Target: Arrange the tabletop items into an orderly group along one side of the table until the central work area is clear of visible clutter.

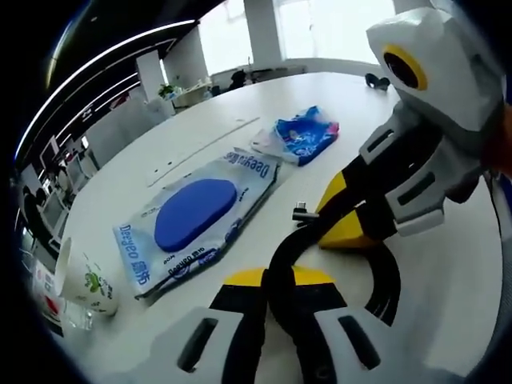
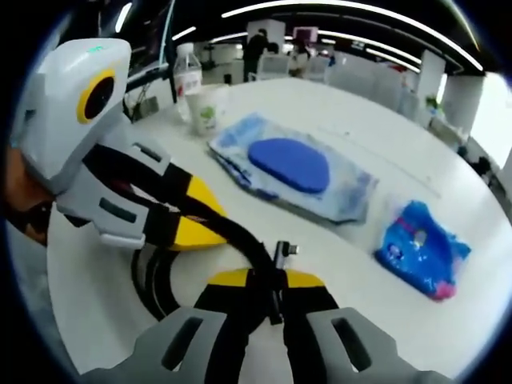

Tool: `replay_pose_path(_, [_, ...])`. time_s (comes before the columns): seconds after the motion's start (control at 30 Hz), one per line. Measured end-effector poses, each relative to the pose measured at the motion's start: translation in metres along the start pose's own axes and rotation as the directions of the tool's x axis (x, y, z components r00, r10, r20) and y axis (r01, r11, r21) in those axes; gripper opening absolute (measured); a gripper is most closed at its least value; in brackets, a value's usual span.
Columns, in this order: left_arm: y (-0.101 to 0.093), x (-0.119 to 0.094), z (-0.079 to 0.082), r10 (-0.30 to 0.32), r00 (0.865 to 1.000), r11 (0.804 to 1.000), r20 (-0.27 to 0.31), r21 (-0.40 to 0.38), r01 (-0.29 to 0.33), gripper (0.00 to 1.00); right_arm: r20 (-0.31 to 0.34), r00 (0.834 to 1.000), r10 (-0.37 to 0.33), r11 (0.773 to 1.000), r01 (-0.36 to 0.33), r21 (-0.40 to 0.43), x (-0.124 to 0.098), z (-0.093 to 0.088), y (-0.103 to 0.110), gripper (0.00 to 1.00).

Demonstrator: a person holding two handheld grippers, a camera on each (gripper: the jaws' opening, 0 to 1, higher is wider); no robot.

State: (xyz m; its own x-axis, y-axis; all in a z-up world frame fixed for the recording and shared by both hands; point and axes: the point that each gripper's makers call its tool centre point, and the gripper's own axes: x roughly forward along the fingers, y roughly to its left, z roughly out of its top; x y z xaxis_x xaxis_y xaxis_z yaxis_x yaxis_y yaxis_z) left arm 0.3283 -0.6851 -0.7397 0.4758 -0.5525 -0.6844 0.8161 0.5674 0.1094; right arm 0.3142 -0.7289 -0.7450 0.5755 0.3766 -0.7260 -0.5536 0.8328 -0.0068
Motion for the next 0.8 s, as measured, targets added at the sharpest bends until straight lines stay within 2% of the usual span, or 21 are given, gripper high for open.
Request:
replay_pose_path(0.07, [0.001, -0.001, 0.000, -0.001, 1.000, 1.000, -0.003, -0.005, 0.001, 0.11, 0.024, 1.000, 0.009, 1.000, -0.009, 0.016, -0.002, 0.003, 0.000, 0.12])
replay_pose_path(0.13, [0.002, -0.003, 0.002, 0.005, 1.000, 1.000, 0.009, -0.023, -0.005, 0.15, 0.036, 0.999, 0.013, 1.000, -0.014, 0.020, -0.005, 0.005, 0.001, 0.17])
replay_pose_path(0.2, [0.005, -0.006, 0.004, 0.013, 1.000, 0.999, 0.020, -0.030, -0.012, 0.18, 0.076, 0.997, 0.011, 1.000, -0.012, 0.014, -0.007, 0.012, 0.002, 0.24])
replay_pose_path(0.27, [0.006, -0.007, 0.005, 0.013, 1.000, 0.999, 0.023, -0.034, -0.012, 0.19, 0.075, 0.997, 0.006, 1.000, -0.007, 0.010, -0.008, 0.013, 0.002, 0.28])
replay_pose_path(0.57, [0.011, -0.018, 0.010, 0.032, 0.998, 0.998, 0.046, -0.056, -0.030, 0.28, 0.093, 0.996, -0.009, 1.000, 0.009, 0.004, -0.018, 0.017, -0.004, 0.30])
replay_pose_path(0.8, [0.014, -0.027, 0.015, 0.046, 0.997, 0.998, 0.067, -0.055, -0.042, 0.32, 0.116, 0.993, -0.028, 0.999, 0.031, -0.020, -0.027, 0.022, -0.007, 0.46])
